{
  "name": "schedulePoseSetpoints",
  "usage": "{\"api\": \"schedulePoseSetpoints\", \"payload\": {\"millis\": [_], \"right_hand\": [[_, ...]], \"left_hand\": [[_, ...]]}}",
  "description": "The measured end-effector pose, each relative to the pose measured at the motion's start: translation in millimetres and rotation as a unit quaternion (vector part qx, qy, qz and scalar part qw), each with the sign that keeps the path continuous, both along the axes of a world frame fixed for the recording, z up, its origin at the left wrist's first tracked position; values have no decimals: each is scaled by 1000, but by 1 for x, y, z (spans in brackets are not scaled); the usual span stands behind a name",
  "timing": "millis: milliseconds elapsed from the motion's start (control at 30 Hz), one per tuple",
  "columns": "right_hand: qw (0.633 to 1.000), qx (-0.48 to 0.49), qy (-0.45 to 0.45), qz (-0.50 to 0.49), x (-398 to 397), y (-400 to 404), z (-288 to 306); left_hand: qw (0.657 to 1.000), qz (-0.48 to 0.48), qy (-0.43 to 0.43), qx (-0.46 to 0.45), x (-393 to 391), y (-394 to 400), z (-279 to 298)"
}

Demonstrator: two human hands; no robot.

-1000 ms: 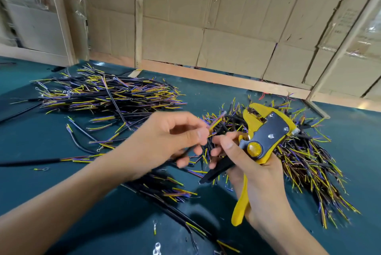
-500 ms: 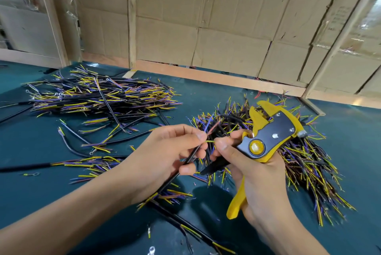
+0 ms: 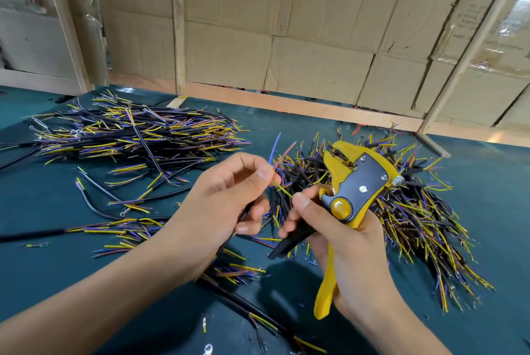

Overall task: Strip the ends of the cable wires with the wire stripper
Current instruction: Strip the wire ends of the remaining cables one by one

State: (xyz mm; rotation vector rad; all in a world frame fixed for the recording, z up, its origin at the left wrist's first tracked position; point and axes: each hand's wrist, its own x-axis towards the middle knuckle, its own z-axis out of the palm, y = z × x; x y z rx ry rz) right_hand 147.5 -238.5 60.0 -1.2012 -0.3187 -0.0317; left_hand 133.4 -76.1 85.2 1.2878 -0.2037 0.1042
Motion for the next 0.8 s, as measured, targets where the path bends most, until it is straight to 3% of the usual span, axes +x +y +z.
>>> {"api": "schedulePoseSetpoints", "payload": {"millis": [100, 200, 233, 333, 467, 533, 700, 800], "right_hand": [[997, 31, 54, 48, 0, -2, 2], [978, 64, 163, 111, 0, 0, 7], [969, 77, 204, 120, 0, 0, 8], [952, 100, 260, 126, 4, -3, 6], [965, 71, 205, 148, 9, -5, 0], [976, 55, 155, 146, 8, -3, -1], [974, 3, 111, 196, 2, 0, -6], [970, -9, 106, 216, -1, -1, -7]], "left_hand": [[999, 24, -34, 30, 3, 6, 3], [988, 71, -92, 97, 6, 12, 0], [972, 104, -132, 166, 7, 15, -2], [871, 200, -244, 376, 8, 26, -7], [788, 237, -325, 466, 15, 40, -9], [785, 239, -337, 461, 20, 44, -12], [845, 199, -291, 402, 21, 44, -18], [832, 184, -306, 424, 19, 44, -14]]}}
